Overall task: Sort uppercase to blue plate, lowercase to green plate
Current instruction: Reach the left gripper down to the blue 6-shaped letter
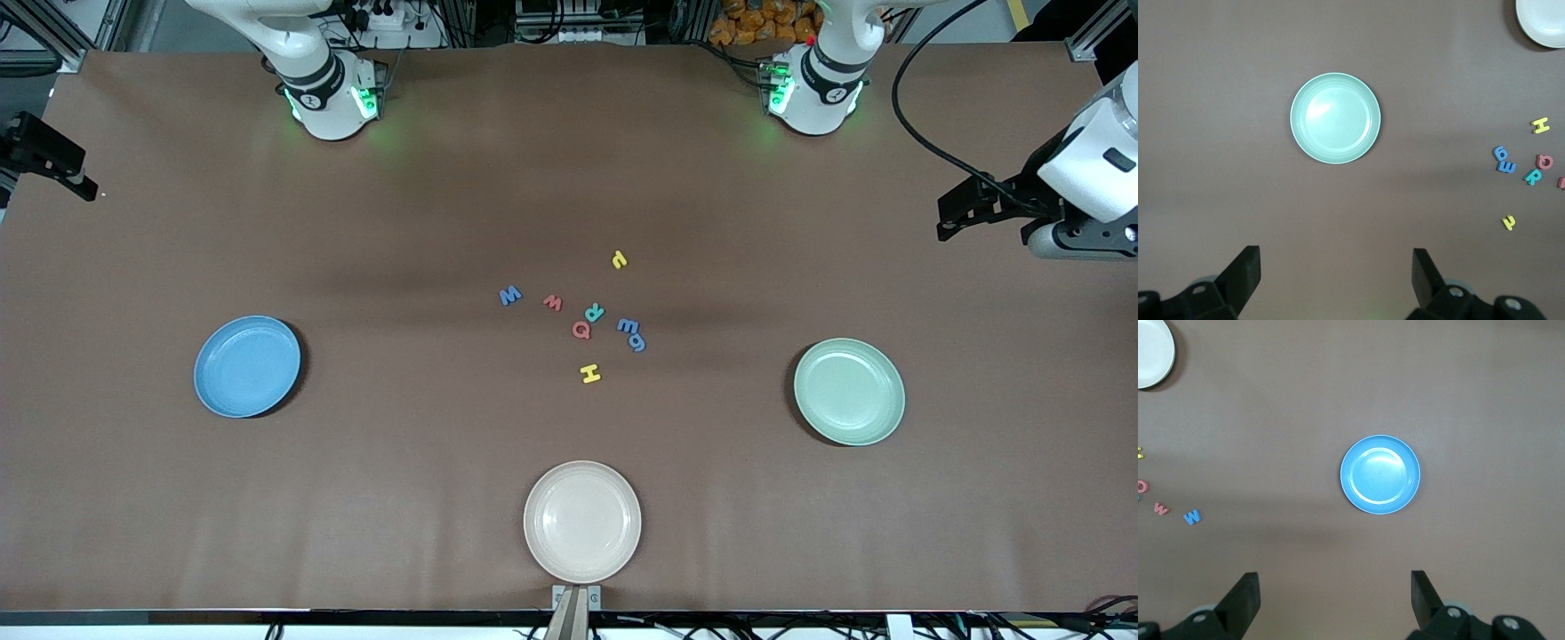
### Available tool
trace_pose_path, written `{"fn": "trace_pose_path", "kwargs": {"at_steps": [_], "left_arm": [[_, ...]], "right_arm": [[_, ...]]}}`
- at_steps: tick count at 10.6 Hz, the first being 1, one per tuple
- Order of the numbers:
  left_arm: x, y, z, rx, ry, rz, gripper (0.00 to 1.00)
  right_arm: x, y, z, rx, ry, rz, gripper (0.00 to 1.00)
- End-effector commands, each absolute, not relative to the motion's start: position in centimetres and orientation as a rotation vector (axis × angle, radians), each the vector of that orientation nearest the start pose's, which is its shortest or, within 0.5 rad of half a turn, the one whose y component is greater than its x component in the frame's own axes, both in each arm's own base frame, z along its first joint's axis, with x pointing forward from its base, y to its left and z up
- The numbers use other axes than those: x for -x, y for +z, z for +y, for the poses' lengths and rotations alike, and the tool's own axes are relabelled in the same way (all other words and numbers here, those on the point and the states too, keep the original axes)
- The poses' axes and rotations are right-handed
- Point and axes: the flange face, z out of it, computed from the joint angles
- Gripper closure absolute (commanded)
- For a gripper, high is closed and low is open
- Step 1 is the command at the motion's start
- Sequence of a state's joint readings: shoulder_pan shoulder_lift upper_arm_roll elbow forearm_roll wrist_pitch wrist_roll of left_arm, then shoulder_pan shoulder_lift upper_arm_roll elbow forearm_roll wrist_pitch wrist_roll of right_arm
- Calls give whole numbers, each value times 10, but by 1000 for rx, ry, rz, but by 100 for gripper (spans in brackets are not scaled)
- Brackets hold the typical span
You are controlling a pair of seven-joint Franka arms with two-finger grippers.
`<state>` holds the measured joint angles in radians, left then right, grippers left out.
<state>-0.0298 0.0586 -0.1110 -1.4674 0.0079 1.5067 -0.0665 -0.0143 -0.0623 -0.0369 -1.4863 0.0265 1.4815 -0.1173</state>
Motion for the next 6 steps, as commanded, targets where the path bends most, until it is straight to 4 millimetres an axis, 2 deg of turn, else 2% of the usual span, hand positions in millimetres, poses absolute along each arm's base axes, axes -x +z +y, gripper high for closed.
{"fn": "trace_pose_path", "kwargs": {"at_steps": [1, 6], "left_arm": [[-557, 641, -79, 3115, 31, 92, 0], [-560, 631, -88, 3111, 54, 145, 0]], "right_arm": [[-520, 691, -27, 3097, -91, -92, 0], [-522, 689, -25, 3096, -87, -96, 0]]}}
